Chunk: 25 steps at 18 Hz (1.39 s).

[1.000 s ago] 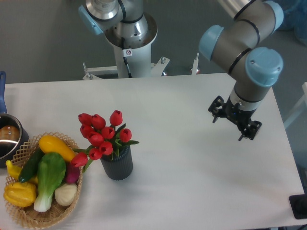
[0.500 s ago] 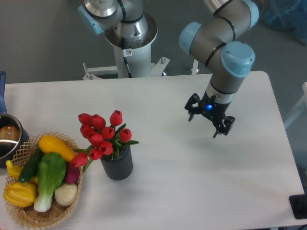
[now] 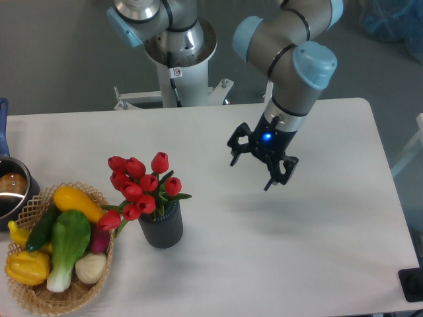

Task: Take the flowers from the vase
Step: 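Move the open gripper toward the red tulips in the black vase, then lower the open gripper around the tulip stems above the vase rim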

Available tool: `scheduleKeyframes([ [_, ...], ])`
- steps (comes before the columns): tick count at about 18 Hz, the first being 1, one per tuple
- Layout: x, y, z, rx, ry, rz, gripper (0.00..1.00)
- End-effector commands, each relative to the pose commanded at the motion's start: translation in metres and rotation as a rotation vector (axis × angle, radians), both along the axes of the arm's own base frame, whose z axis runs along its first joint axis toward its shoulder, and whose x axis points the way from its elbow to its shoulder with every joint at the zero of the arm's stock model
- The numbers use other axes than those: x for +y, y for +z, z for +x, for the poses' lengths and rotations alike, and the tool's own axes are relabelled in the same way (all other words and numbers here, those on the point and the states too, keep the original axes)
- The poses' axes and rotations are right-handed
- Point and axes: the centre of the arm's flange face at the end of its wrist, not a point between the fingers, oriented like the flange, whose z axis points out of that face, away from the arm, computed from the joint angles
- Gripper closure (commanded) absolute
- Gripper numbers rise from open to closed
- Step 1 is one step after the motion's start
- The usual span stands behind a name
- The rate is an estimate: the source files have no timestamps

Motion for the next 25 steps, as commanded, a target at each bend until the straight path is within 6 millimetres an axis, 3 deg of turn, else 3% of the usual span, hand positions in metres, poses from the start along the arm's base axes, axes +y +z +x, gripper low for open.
scheduleKeyframes([
  [2,0.004,0.014,0.011,-0.022,-0.006,0.075,0.00],
  [5,0.000,0.016,0.032,-0.025,-0.022,0.091,0.00],
  [19,0.006,0.031,0.043,-0.026,-0.039,0.144,0.00],
  [25,0.020,0.038,0.056,-0.154,-0.010,0.271,0.00],
])
